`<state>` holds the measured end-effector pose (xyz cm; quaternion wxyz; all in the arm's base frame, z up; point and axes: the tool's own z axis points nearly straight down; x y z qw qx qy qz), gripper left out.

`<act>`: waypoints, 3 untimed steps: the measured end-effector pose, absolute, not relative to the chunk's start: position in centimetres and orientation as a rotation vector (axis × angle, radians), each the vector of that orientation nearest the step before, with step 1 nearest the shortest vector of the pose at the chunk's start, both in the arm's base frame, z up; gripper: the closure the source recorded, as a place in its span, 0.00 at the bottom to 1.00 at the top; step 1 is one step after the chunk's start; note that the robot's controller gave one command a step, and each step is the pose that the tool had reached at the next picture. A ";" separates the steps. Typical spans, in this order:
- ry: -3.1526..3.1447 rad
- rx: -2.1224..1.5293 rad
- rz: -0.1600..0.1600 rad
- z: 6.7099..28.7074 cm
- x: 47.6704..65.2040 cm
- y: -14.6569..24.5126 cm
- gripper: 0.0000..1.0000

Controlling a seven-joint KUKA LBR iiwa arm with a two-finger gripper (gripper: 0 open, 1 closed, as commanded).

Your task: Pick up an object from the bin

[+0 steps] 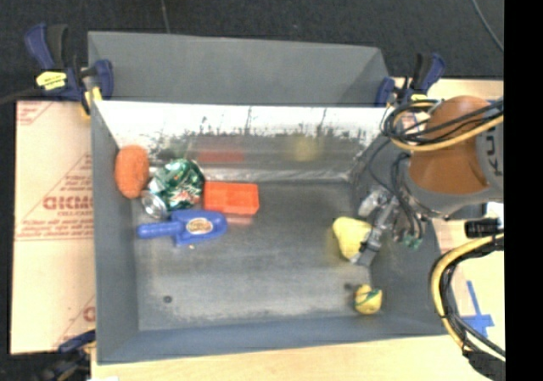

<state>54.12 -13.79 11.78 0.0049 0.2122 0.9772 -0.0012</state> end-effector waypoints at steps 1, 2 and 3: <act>3.046 0.698 -0.003 10.1 53.8 -13.8 0.00; 3.033 0.762 -0.006 6.9 52.3 -13.9 0.00; 3.029 0.753 -0.001 7.5 55.9 -11.9 0.00</act>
Offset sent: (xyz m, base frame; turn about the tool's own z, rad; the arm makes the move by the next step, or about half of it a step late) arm -0.0186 -0.0002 -0.0478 0.0668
